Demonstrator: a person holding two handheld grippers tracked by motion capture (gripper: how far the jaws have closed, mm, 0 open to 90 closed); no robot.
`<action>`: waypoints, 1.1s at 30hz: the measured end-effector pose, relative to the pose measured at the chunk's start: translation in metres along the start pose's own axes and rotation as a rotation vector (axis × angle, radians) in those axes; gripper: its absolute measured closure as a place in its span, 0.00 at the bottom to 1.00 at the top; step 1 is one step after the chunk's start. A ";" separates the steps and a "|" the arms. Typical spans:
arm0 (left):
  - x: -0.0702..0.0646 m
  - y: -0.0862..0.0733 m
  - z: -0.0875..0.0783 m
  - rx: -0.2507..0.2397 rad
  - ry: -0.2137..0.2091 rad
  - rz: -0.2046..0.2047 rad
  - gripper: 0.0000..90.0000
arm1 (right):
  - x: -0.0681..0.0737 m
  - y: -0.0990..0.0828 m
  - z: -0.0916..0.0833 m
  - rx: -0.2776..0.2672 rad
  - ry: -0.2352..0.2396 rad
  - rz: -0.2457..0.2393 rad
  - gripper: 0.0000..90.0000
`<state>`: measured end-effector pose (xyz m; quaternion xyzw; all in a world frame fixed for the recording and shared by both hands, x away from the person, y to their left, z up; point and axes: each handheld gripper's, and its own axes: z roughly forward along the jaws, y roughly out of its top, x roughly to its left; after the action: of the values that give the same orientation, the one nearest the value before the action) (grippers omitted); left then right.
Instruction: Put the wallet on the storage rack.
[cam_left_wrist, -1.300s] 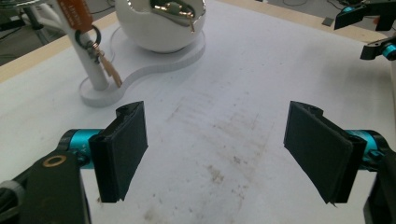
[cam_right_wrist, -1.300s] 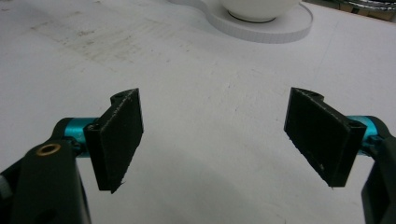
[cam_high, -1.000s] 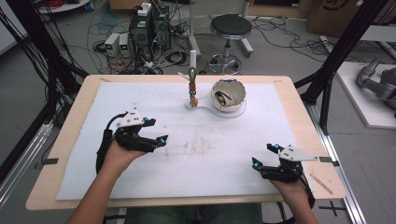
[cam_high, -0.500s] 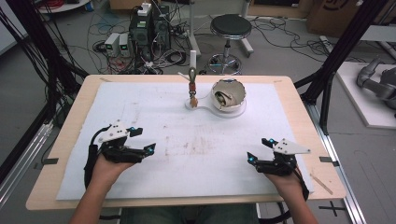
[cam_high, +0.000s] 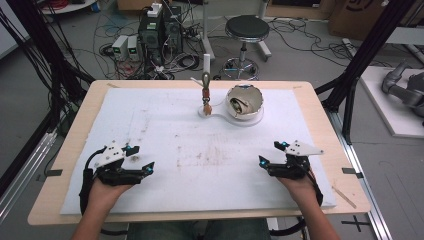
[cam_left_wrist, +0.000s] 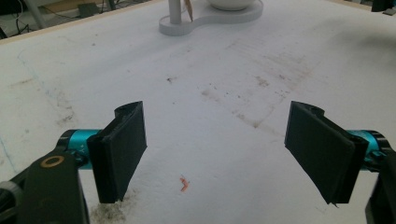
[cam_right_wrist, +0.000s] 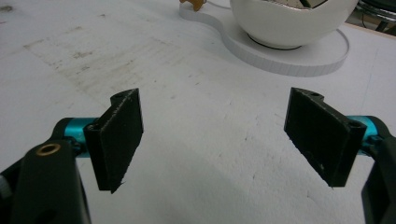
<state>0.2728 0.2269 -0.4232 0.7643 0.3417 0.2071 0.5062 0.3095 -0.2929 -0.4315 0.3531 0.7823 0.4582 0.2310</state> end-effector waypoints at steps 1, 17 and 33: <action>0.001 -0.002 0.000 -0.008 0.001 -0.012 0.23 | -0.002 0.001 0.003 0.002 0.001 0.001 0.22; 0.007 -0.004 0.006 -0.040 0.002 -0.042 0.23 | -0.001 0.002 0.000 0.006 -0.008 -0.001 0.22; 0.002 -0.004 0.015 -0.011 -0.017 -0.022 0.23 | -0.001 0.001 0.003 0.015 -0.002 -0.001 0.22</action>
<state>0.2831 0.2203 -0.4328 0.7594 0.3446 0.1972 0.5154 0.3127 -0.2917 -0.4318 0.3548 0.7856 0.4522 0.2293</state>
